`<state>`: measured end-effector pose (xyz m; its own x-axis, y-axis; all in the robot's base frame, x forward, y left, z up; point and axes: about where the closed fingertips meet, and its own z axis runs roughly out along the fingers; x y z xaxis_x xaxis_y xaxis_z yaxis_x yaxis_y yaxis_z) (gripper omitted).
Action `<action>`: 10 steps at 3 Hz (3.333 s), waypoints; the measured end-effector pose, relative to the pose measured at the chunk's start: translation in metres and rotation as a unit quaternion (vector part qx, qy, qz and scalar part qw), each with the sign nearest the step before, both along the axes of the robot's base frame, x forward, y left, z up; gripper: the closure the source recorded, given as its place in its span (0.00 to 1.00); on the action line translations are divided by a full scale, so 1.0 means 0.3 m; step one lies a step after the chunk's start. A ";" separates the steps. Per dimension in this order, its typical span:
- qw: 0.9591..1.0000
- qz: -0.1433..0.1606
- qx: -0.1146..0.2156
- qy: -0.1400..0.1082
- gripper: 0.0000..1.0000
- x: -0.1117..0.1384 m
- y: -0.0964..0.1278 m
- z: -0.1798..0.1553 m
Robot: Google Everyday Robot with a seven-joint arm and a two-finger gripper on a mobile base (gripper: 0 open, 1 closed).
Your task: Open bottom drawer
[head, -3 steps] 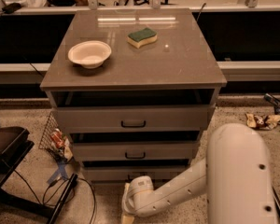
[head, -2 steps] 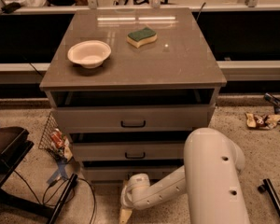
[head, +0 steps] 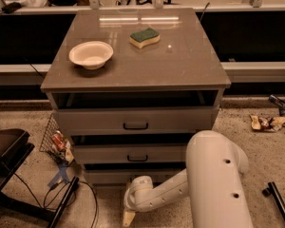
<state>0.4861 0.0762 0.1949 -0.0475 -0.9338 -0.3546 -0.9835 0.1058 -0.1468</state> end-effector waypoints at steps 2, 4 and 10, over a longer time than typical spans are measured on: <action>1.000 -0.013 -0.015 -0.016 0.00 0.099 -0.099 -0.057; 0.999 -0.006 -0.041 -0.019 0.00 0.189 -0.128 -0.153; 0.994 0.017 -0.106 -0.016 1.00 0.209 -0.077 -0.260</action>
Offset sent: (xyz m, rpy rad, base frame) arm 0.0572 -0.0532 -0.0277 -0.0493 -0.0636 -0.0400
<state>0.5489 0.0531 0.1170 -0.0058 -0.9887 -0.1498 -0.9804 0.0351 -0.1936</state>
